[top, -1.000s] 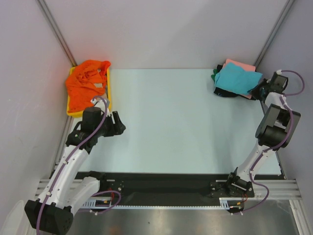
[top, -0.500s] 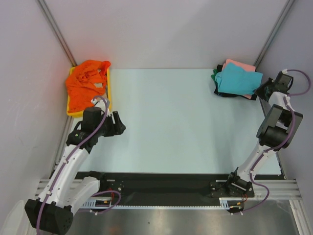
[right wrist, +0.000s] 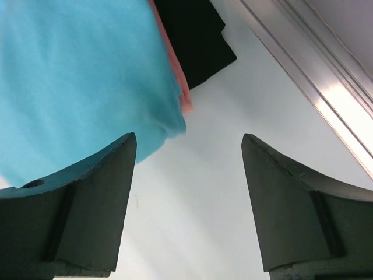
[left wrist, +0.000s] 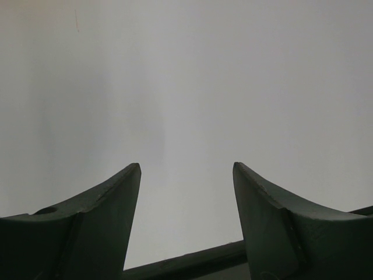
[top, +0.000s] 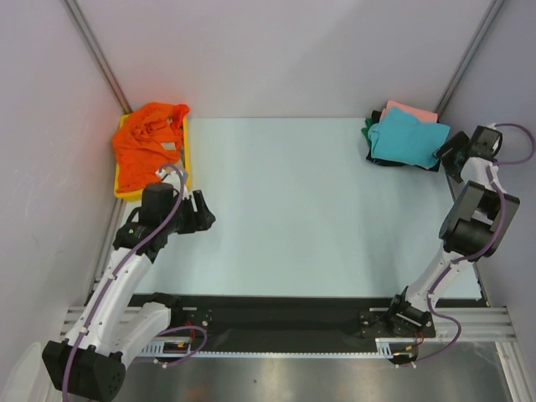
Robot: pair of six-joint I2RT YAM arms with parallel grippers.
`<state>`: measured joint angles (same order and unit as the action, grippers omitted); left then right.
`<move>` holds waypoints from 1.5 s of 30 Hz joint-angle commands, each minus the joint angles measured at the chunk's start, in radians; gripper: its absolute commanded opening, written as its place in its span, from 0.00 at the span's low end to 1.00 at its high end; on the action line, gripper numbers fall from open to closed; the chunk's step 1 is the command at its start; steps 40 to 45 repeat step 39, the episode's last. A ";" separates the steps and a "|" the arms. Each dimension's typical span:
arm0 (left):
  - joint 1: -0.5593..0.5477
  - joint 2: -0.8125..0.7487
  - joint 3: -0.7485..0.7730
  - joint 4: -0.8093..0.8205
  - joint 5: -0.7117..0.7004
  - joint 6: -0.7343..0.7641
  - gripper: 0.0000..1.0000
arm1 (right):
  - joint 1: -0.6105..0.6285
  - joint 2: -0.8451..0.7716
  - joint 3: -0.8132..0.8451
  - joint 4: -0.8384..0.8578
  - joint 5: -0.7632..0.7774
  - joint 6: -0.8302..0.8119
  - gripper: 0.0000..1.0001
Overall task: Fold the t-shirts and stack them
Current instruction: Reset both grippers
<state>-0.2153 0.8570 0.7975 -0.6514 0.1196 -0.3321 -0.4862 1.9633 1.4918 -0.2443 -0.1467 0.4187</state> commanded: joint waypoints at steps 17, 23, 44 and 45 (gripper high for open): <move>0.004 -0.069 -0.003 0.019 -0.043 -0.015 1.00 | 1.101 -0.613 -0.405 0.235 0.325 -0.156 0.85; 0.004 -0.085 -0.001 0.016 -0.052 -0.016 1.00 | 1.470 -0.543 -0.505 0.221 0.393 -0.037 0.83; 0.004 -0.095 -0.004 0.018 -0.057 -0.016 1.00 | 1.742 -0.399 -0.536 0.270 0.610 0.094 0.82; 0.004 -0.095 -0.004 0.018 -0.057 -0.016 1.00 | 1.742 -0.399 -0.536 0.270 0.610 0.094 0.82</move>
